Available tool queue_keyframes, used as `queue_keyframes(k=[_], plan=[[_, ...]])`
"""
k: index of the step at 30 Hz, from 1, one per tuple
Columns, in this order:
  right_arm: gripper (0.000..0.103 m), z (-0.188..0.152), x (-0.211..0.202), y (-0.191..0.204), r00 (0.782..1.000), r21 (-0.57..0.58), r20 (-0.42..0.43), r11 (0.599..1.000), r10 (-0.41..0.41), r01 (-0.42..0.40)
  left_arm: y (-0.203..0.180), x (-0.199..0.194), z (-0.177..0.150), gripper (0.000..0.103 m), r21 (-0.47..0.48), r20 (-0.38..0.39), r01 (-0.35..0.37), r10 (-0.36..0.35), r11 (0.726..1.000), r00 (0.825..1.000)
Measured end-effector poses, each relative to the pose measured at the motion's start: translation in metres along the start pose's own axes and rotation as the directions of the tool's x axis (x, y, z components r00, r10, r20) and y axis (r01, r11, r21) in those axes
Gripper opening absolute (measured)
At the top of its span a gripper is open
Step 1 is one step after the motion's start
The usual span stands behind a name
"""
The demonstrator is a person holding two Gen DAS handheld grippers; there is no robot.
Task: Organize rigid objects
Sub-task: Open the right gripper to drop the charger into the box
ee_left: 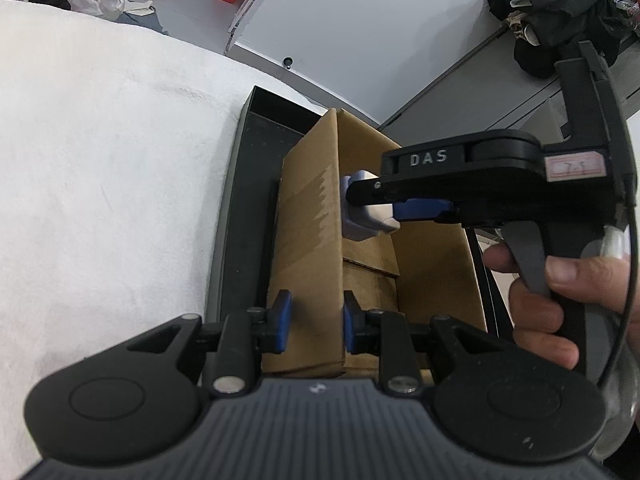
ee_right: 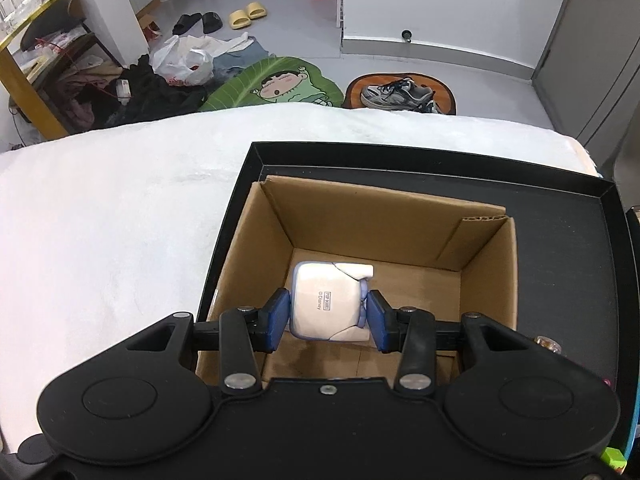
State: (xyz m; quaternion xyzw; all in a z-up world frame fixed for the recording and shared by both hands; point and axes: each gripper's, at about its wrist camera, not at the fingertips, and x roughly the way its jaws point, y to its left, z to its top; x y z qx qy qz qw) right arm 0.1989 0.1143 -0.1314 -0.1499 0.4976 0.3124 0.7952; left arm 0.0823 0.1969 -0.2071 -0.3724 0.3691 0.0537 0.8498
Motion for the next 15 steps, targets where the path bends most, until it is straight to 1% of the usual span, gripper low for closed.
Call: queue_keyframes(k=[4, 6, 11, 14, 15], plan=[[0.043, 0.001, 0.0, -0.002, 1.0, 0.017, 0.004, 1.0, 0.012, -0.012, 0.0, 0.0, 0.0, 0.025, 0.004, 0.003, -0.001, 0.001, 1.0, 1.0], [0.048, 0.0, -0.006, -0.003, 1.0, 0.018, 0.014, 1.0, 0.006, -0.006, -0.001, 0.0, -0.001, 0.025, 0.005, 0.0, -0.001, 0.001, 1.0, 1.0], [0.05, -0.002, -0.023, -0.009, 1.0, 0.019, 0.007, 1.0, -0.009, 0.009, -0.002, 0.001, 0.0, 0.025, 0.004, 0.001, -0.002, 0.002, 1.0, 1.0], [0.058, -0.004, -0.036, -0.013, 1.0, 0.011, 0.011, 1.0, -0.007, 0.007, -0.001, 0.001, 0.0, 0.025, 0.005, 0.002, -0.004, 0.004, 1.0, 1.0], [0.059, -0.006, -0.042, -0.016, 1.0, 0.01, 0.014, 1.0, -0.007, 0.007, -0.001, 0.001, 0.0, 0.025, 0.004, 0.002, -0.004, 0.004, 1.0, 1.0]])
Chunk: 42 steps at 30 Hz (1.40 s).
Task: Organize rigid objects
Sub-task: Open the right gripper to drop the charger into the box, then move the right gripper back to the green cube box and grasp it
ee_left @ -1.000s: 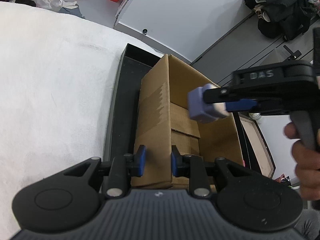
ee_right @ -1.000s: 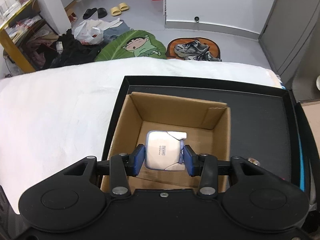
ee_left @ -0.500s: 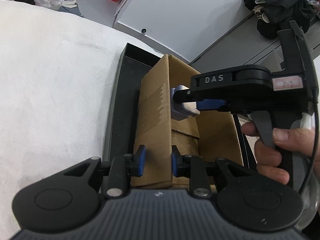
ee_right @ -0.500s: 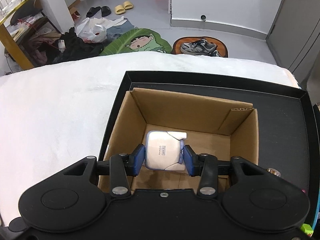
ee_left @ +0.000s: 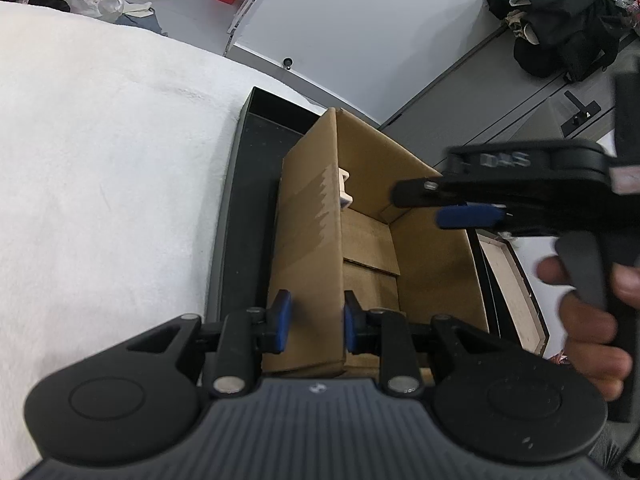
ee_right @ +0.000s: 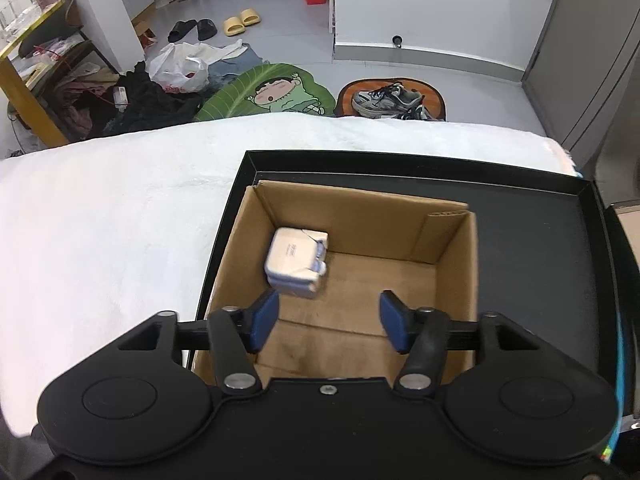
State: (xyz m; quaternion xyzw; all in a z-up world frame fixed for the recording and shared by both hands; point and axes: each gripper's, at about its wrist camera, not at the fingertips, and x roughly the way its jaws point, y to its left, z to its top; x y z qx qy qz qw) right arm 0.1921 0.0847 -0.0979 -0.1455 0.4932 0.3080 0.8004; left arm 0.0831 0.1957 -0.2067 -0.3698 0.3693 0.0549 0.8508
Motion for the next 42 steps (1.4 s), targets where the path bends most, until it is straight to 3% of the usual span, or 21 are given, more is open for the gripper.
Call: queue_keyframes(k=[8, 12, 27, 42], plan=[[0.065, -0.011, -0.026, -0.022, 1.0, -0.021, -0.001, 1.0, -0.018, 0.018, 0.001, 0.0, 0.0, 0.025, 0.004, -0.002, -0.003, 0.003, 1.0, 1.0], [0.074, -0.021, -0.042, -0.028, 0.999, -0.054, 0.009, 0.998, -0.032, 0.032, 0.001, -0.001, 0.001, 0.025, -0.001, -0.004, -0.004, 0.004, 1.0, 1.0], [0.078, -0.047, -0.079, -0.082, 0.997, 0.009, 0.03, 0.998, -0.066, 0.066, -0.005, 0.0, 0.0, 0.025, 0.009, -0.008, -0.028, 0.028, 1.0, 1.0], [0.079, -0.082, -0.092, -0.143, 0.994, 0.1, -0.009, 0.989, -0.109, 0.109, -0.008, 0.004, 0.001, 0.025, 0.017, -0.012, -0.042, 0.043, 0.999, 0.999]])
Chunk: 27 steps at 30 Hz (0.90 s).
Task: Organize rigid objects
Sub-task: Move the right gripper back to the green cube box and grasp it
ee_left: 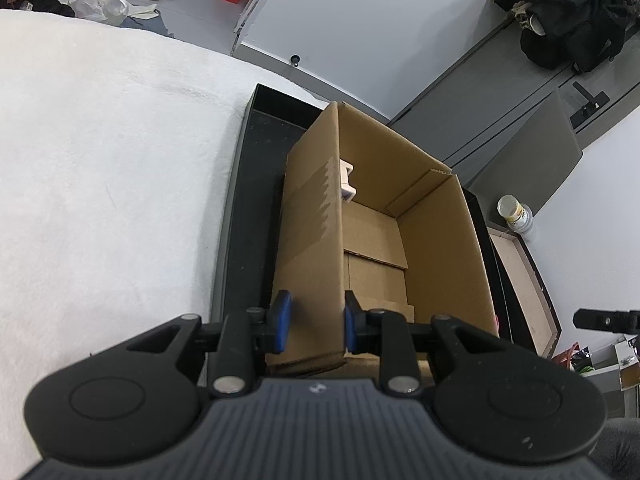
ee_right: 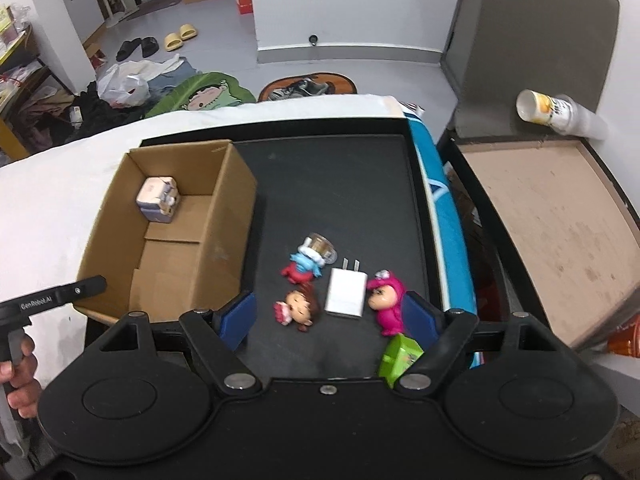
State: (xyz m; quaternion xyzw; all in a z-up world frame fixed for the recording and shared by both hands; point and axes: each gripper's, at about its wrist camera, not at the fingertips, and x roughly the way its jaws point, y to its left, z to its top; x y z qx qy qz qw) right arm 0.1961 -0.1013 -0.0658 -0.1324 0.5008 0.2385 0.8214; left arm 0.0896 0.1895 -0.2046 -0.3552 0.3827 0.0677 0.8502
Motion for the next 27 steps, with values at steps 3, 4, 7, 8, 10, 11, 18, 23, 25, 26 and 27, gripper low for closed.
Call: queue_keyframes(k=[3, 4, 7, 8, 10, 11, 18, 23, 25, 26, 27], plan=[[0.079, -0.004, 0.002, -0.011, 1.0, 0.014, -0.011, 1.0, -0.008, 0.008, -0.002, 0.001, 0.0, 0.025, 0.002, 0.0, -0.005, 0.005, 1.0, 1.0], [0.079, -0.005, 0.004, -0.016, 1.0, 0.027, -0.016, 1.0, -0.003, 0.004, -0.002, 0.001, 0.0, 0.025, 0.003, -0.001, -0.007, 0.007, 1.0, 1.0], [0.078, -0.01, 0.013, -0.033, 0.999, 0.082, -0.044, 0.997, 0.019, -0.015, -0.003, 0.001, -0.001, 0.025, 0.003, -0.001, -0.01, 0.01, 1.0, 1.0], [0.076, -0.012, 0.016, -0.036, 0.998, 0.091, -0.055, 0.996, 0.01, -0.005, -0.004, 0.001, -0.001, 0.025, 0.005, -0.001, -0.012, 0.012, 1.0, 1.0], [0.073, -0.015, 0.025, -0.045, 0.996, 0.121, -0.084, 0.993, 0.008, 0.002, -0.005, 0.001, -0.001, 0.025, 0.008, -0.001, -0.016, 0.016, 1.0, 1.0], [0.071, -0.016, 0.029, -0.048, 0.995, 0.135, -0.098, 0.991, 0.01, 0.003, -0.005, 0.001, -0.001, 0.025, 0.008, -0.001, -0.016, 0.016, 1.0, 1.0], [0.063, -0.023, 0.052, -0.065, 0.982, 0.231, -0.184, 0.973, 0.035, 0.008, -0.005, 0.002, -0.001, 0.025, 0.007, -0.004, -0.018, 0.018, 1.0, 1.0], [0.057, -0.026, 0.07, -0.074, 0.969, 0.271, -0.243, 0.962, 0.039, 0.029, -0.005, 0.002, -0.001, 0.025, 0.005, -0.005, -0.017, 0.017, 1.0, 1.0], [0.057, -0.028, 0.076, -0.077, 0.963, 0.28, -0.267, 0.959, 0.041, 0.037, -0.005, 0.002, -0.001, 0.025, 0.005, -0.005, -0.017, 0.017, 1.0, 1.0], [0.057, -0.029, 0.079, -0.078, 0.96, 0.288, -0.277, 0.957, 0.049, 0.035, -0.005, 0.002, -0.001, 0.025, 0.005, -0.005, -0.017, 0.017, 1.0, 1.0], [0.056, -0.029, 0.082, -0.08, 0.957, 0.292, -0.287, 0.956, 0.047, 0.041, -0.005, 0.002, -0.001, 0.025, 0.005, -0.005, -0.016, 0.016, 1.0, 1.0]])
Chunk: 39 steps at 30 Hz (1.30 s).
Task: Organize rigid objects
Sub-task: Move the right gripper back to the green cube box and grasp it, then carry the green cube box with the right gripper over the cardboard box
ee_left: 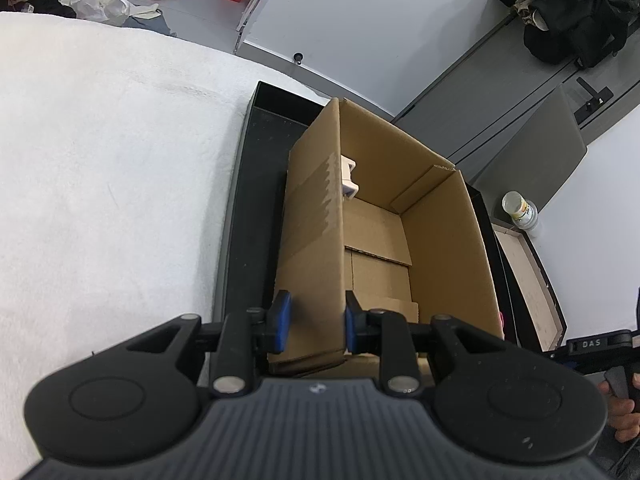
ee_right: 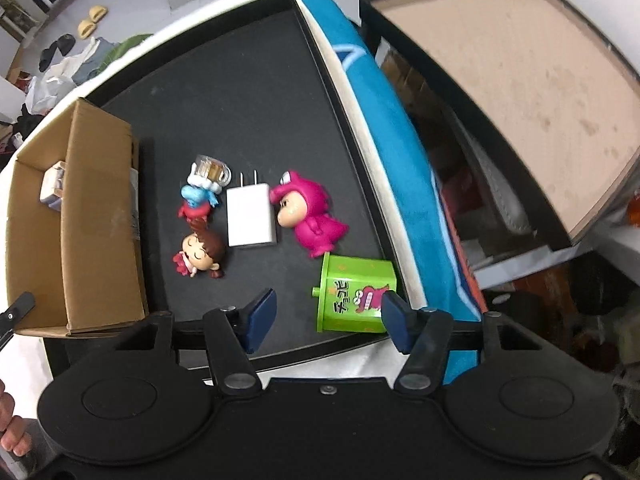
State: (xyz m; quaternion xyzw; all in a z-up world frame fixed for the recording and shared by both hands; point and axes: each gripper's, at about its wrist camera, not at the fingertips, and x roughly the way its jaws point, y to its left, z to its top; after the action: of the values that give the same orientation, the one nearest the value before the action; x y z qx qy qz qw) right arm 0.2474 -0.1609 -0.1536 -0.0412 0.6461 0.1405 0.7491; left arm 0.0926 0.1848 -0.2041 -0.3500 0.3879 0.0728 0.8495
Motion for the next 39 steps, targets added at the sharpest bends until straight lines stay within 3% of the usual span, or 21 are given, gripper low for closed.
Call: queue_keyframes(k=[10, 12, 17, 39], plan=[[0.055, 0.002, 0.024, -0.004, 0.996, 0.015, -0.042, 0.997, -0.076, 0.076, 0.0, 0.001, 0.0, 0.025, 0.0, -0.001, 0.001, -0.001, 1.0, 1.0], [0.049, 0.003, 0.027, -0.004, 0.996, 0.016, -0.053, 0.997, -0.076, 0.077, 0.0, 0.001, 0.0, 0.025, 0.0, -0.001, 0.001, -0.001, 1.0, 1.0], [0.048, 0.002, 0.023, -0.002, 0.998, 0.004, -0.039, 0.998, -0.056, 0.056, 0.001, 0.001, 0.0, 0.025, -0.003, -0.003, 0.004, -0.004, 1.0, 1.0], [0.048, 0.015, -0.044, 0.059, 0.99, -0.153, 0.132, 0.986, -0.045, 0.065, 0.0, 0.0, 0.0, 0.025, -0.003, -0.003, 0.007, -0.007, 1.0, 1.0]])
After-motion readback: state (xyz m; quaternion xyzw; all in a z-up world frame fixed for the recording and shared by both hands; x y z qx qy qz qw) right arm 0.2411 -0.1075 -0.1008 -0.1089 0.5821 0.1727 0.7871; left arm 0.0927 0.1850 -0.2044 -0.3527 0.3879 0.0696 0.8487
